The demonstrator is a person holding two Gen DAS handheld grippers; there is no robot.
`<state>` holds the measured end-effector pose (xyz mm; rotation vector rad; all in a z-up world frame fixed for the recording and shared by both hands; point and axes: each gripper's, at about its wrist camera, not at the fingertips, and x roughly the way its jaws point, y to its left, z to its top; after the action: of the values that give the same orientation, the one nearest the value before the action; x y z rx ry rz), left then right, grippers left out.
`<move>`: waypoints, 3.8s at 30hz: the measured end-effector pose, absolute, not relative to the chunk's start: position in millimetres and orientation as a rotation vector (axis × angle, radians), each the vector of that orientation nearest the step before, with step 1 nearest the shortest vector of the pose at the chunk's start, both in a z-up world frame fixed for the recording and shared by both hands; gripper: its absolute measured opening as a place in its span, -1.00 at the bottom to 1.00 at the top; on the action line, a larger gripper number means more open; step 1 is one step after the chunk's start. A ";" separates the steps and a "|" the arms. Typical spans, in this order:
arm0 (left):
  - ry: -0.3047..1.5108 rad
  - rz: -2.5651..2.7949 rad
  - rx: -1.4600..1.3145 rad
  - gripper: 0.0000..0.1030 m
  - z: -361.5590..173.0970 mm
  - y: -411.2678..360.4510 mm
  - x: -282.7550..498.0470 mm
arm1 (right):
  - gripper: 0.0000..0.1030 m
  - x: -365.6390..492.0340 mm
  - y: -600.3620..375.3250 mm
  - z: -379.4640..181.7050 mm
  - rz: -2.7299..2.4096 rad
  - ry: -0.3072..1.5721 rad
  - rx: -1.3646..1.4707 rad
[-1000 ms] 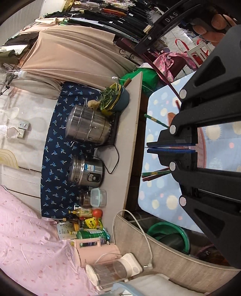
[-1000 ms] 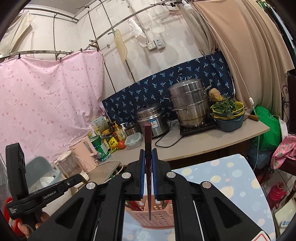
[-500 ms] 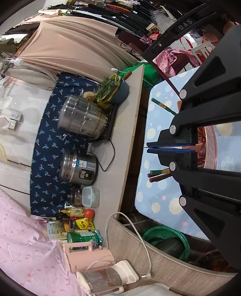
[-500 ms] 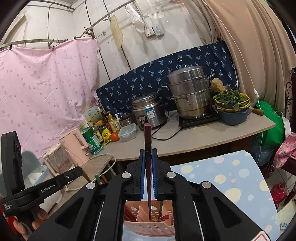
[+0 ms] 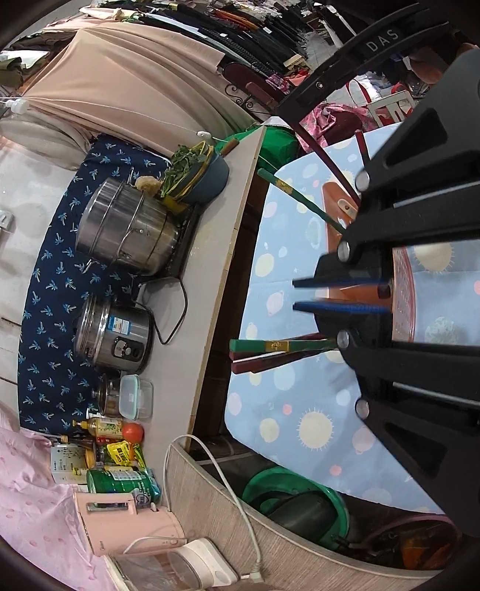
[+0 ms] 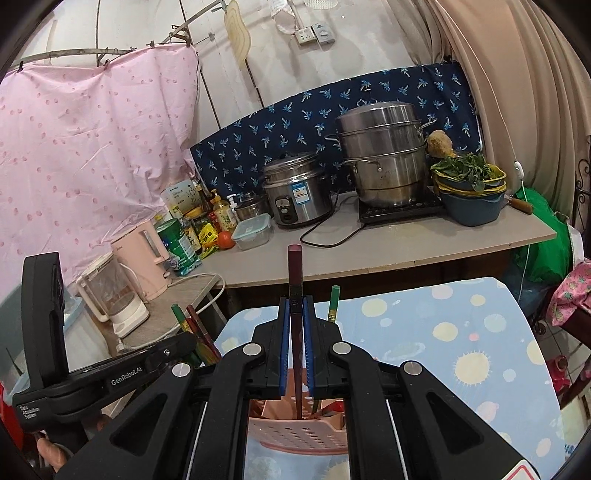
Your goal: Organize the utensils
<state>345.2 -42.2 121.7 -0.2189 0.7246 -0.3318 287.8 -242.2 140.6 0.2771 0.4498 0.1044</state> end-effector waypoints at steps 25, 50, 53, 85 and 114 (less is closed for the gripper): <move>0.632 -0.132 0.002 0.22 128.2 -39.5 268.1 | -0.21 224.5 -228.1 136.4 0.103 0.484 0.208; 0.657 -0.104 0.055 0.75 97.9 -40.0 175.8 | 0.34 138.7 -213.0 90.9 -0.024 0.618 0.130; 0.661 -0.094 0.066 0.79 92.4 -41.0 170.0 | 0.35 134.7 -215.9 86.3 -0.035 0.629 0.136; 0.741 -0.028 0.067 0.86 54.8 -30.4 160.6 | 0.87 125.1 -206.3 50.7 -0.086 0.708 0.078; 0.740 -0.009 0.067 0.86 49.8 -31.3 156.6 | 0.87 125.1 -200.6 44.1 -0.098 0.713 0.061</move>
<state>156.6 -31.3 49.8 0.0665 0.7398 -0.0087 125.1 -200.6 44.1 0.0613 0.7131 -0.0981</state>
